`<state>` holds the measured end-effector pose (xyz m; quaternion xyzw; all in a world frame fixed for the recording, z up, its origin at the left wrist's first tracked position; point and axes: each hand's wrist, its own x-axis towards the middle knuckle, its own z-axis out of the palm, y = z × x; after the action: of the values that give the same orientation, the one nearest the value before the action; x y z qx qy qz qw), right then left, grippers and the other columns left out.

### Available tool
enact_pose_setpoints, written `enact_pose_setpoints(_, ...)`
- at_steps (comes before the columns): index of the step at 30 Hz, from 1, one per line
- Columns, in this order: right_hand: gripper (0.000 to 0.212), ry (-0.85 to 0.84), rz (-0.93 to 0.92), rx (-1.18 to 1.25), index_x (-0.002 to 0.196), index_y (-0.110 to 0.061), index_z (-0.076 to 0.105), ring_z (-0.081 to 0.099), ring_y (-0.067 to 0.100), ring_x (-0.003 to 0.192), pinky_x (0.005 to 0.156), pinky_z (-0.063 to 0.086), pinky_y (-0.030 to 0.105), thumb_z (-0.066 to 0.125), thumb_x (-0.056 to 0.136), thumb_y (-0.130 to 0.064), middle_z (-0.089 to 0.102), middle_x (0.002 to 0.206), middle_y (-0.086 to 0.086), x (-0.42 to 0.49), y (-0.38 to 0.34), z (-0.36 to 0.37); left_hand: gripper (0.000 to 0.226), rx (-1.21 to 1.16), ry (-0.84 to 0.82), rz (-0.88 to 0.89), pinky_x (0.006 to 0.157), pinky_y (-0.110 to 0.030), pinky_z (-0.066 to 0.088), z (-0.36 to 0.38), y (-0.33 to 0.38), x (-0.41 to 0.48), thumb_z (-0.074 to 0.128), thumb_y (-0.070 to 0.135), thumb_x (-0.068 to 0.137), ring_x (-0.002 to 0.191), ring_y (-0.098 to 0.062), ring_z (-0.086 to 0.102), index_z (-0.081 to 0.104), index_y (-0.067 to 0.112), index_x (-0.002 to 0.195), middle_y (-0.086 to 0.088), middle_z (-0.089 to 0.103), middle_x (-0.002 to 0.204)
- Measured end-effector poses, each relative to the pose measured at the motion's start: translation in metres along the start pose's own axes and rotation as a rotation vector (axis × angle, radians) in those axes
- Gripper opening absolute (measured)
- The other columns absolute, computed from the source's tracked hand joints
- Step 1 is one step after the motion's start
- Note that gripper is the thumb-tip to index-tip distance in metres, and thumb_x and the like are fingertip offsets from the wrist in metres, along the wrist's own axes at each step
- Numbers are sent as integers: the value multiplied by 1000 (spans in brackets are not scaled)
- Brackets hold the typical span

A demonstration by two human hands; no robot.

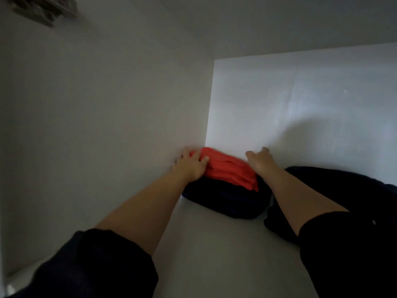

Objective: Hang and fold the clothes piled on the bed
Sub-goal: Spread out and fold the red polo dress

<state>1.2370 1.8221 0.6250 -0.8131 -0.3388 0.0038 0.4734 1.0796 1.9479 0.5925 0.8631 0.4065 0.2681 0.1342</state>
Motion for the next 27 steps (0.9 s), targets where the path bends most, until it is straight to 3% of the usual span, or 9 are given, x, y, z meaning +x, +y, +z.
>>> enact_pose_setpoints(2,61,58,-244,-276,146,-8,31,33,34,136,113,28,43,44,96,-39,33,150,17,-1,-2,9,60,263,52,101,116,-50,4,12,-8,0,20,56,99,146,-36,3,12,31,153,-8,0,161)
enact_pose_setpoints(4,55,-97,-384,-395,144,-12,38,35,31,136,113,28,43,37,99,-44,37,149,14,-4,-5,19,58,311,80,146,117,-48,3,11,-13,1,18,54,99,146,-33,1,12,31,152,-6,3,161)
enact_pose_setpoints(7,57,-307,-381,-584,143,-13,37,40,33,133,111,31,42,29,100,-49,40,147,15,-11,-1,33,58,352,19,166,118,-42,1,12,-18,5,17,49,101,147,-29,-3,4,28,153,-8,0,161)
enact_pose_setpoints(12,60,-266,-374,-686,143,-10,33,38,34,133,110,31,44,31,99,-50,36,148,17,-26,-3,25,61,342,2,171,119,-44,5,9,-15,-6,21,52,100,147,-29,-2,3,28,153,-7,-1,161)
enact_pose_setpoints(16,59,-128,-373,-759,141,-11,37,37,33,132,109,30,48,32,98,-52,41,144,14,-54,-19,-1,67,364,7,264,117,-49,10,-8,-10,-33,24,56,98,146,-29,4,-2,27,153,-5,2,161)
enact_pose_setpoints(23,54,139,-436,-861,145,-11,29,19,29,142,115,12,53,33,100,-41,28,152,10,-163,-48,-55,66,355,184,517,116,-48,7,-62,17,-113,25,50,99,147,-26,0,-6,26,152,-7,-1,161)
enact_pose_setpoints(27,52,280,-442,-907,145,-10,30,18,28,142,116,10,51,35,100,-35,26,153,12,-252,-50,-85,66,289,317,653,117,-46,9,-84,23,-188,31,45,98,147,-26,5,0,24,153,-8,4,161)
